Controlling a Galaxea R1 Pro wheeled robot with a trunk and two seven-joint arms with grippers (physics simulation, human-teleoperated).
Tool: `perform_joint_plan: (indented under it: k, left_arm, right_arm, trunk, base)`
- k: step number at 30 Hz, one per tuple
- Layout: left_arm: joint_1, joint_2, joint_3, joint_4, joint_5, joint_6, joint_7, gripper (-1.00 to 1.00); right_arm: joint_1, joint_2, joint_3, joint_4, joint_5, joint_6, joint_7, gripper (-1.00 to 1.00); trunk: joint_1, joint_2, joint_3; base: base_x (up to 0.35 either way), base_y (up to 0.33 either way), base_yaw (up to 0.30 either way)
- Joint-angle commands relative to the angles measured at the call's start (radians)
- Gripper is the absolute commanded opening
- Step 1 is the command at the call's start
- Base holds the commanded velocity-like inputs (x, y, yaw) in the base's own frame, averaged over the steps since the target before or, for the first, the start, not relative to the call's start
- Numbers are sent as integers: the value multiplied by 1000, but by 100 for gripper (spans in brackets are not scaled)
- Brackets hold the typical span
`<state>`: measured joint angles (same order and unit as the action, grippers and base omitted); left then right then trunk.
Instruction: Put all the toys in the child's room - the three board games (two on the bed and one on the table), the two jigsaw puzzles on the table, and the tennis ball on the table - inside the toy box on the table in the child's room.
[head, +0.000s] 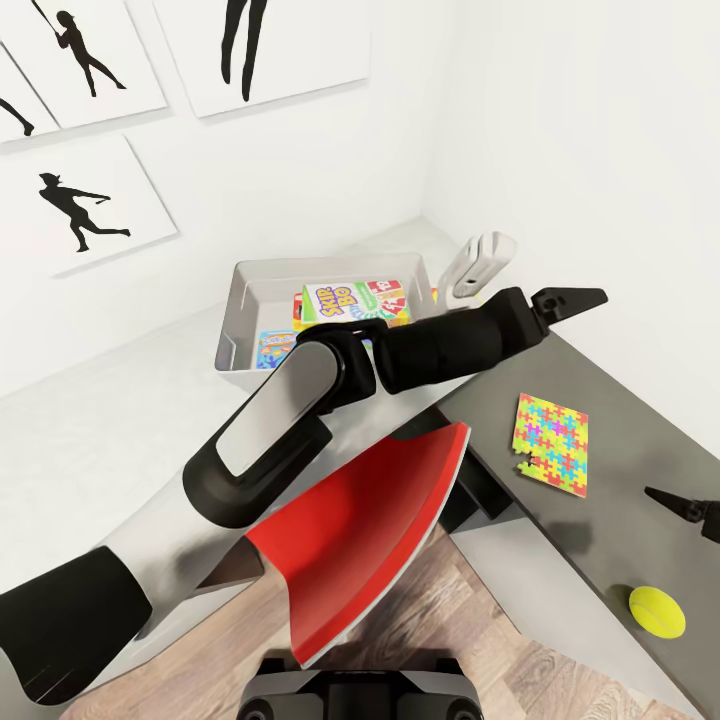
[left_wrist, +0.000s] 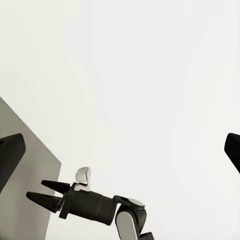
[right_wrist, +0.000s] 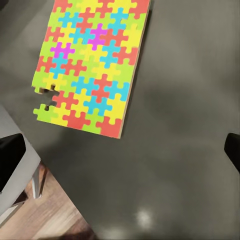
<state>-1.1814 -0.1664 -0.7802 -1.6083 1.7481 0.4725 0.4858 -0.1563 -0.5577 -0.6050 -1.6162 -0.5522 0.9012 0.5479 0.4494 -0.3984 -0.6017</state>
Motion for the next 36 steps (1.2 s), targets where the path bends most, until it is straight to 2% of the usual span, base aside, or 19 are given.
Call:
perform_joint_plan:
  k: [1, 11, 22, 36]
  left_arm:
    - [1, 0, 0, -1, 10, -1, 9, 100]
    - [13, 3, 1, -1, 11, -3, 10, 100]
    - [32, 6, 0, -1, 6, -5, 8, 100]
    - [39, 5, 0, -1, -10, -3, -1, 100]
  right_arm:
    - [-1, 0, 1, 0, 1, 6, 0, 100]
    - [-1, 0, 9, -1, 2, 6, -18, 100]
    - [-2, -2, 33, -1, 2, 7, -98, 100]
    - [-10, -3, 46, -1, 3, 7, -129, 100]
  trunk:
    - [1, -2, -1]
    - [1, -2, -1]
    - [1, -2, -1]
    - [1, -2, -1]
  base:
    - [0, 0, 0]
    - [0, 0, 0]
    - [-16, 0, 0]
    - [-197, 0, 0]
